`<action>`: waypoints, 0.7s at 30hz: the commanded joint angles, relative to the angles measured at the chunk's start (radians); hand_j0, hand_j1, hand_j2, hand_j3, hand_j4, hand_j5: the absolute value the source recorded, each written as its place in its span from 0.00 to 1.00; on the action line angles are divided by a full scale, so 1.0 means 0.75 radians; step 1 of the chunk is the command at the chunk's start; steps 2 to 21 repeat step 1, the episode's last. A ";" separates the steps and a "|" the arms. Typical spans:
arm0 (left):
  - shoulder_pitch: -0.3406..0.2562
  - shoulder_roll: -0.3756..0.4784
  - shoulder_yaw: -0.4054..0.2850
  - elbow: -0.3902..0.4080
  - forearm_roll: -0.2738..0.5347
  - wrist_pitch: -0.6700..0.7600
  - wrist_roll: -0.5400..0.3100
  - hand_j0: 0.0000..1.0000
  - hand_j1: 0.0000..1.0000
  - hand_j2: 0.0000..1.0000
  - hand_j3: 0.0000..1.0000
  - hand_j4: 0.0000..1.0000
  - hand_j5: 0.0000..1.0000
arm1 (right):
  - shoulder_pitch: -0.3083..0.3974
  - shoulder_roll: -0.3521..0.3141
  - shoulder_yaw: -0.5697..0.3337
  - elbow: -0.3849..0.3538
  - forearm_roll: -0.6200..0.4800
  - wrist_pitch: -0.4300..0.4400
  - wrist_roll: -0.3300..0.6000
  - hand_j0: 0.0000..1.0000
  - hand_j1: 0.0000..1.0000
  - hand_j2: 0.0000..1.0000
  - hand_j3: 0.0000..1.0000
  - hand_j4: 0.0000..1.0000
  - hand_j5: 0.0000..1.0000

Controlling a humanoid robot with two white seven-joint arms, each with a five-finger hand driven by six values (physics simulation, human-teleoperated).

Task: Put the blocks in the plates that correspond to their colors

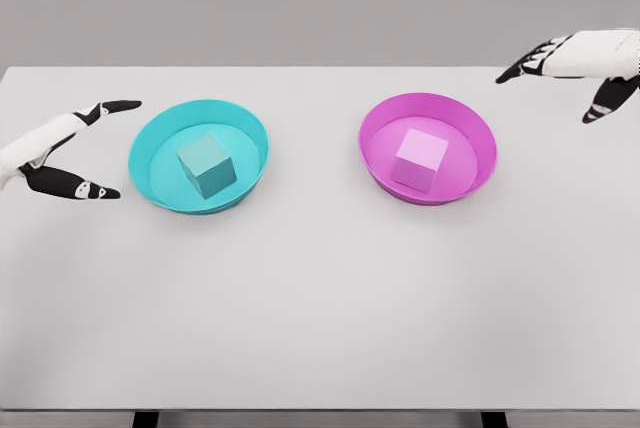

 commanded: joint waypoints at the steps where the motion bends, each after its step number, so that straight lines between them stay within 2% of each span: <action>1: 0.000 0.006 0.001 0.006 0.018 0.003 0.000 1.00 1.00 1.00 1.00 1.00 1.00 | 0.000 0.006 -0.002 0.002 -0.007 0.004 -0.001 1.00 1.00 1.00 1.00 1.00 1.00; 21: 0.000 0.006 0.001 0.006 0.018 0.003 0.000 1.00 1.00 1.00 1.00 1.00 1.00 | 0.000 0.006 -0.002 0.002 -0.007 0.004 -0.001 1.00 1.00 1.00 1.00 1.00 1.00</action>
